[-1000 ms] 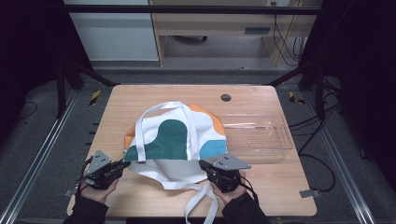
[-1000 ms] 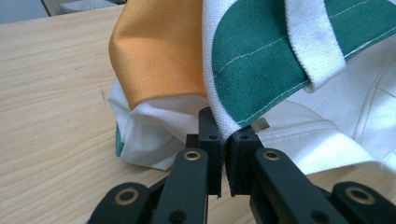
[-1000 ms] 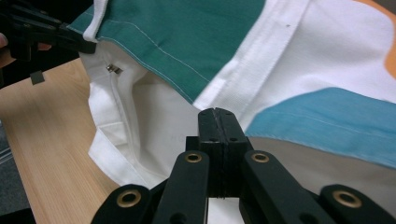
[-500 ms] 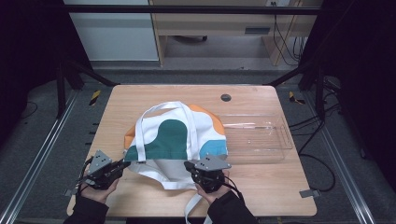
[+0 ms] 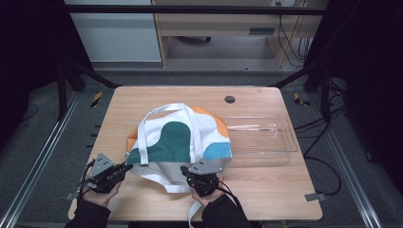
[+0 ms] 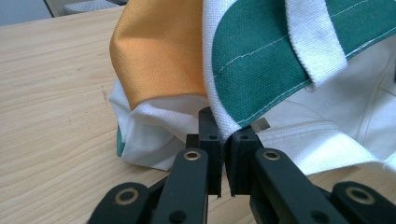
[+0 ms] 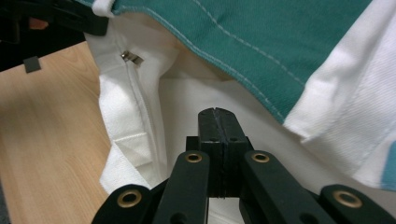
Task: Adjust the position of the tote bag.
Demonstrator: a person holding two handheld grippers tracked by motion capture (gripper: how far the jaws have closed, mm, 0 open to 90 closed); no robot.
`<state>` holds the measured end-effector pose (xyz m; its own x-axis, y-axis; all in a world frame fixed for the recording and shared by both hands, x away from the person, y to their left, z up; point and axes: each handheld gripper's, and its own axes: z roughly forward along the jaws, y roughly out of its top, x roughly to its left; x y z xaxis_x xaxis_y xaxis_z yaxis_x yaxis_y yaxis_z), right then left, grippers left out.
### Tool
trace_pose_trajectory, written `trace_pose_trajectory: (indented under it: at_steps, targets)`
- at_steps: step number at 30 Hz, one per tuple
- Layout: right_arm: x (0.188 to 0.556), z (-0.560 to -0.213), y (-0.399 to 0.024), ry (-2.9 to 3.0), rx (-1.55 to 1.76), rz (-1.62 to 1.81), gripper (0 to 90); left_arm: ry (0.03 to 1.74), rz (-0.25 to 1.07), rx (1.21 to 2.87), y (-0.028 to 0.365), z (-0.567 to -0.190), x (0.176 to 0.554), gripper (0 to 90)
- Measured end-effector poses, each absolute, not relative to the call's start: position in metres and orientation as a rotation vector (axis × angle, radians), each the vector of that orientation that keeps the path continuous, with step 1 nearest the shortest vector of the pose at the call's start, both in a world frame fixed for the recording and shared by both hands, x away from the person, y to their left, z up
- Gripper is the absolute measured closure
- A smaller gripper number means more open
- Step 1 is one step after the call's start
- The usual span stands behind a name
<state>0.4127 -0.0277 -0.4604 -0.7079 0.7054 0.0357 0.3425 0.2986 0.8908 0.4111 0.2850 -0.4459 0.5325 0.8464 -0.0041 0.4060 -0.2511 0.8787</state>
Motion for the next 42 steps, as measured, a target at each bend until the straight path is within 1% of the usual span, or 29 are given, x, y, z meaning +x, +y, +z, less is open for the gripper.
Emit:
trace_pose_trajectory:
  at_steps: [5,10,23,42]
  targets:
    - [0.416,-0.466,-0.022,2.165,0.955,1.364,90.0,1.03,0.607,1.861,0.285,-0.446,0.411,86.2]
    - [0.416,-0.463,-0.022,2.095,0.974,1.389,90.0,1.029,0.606,1.863,0.285,-0.446,0.411,86.3]
    - [0.413,-0.428,-0.023,1.982,0.93,1.491,90.0,1.007,0.601,1.876,0.282,-0.445,0.41,87.3]
    - [0.423,-0.393,-0.02,1.912,0.887,1.533,90.0,0.963,0.596,1.898,0.275,-0.443,0.408,87.5]
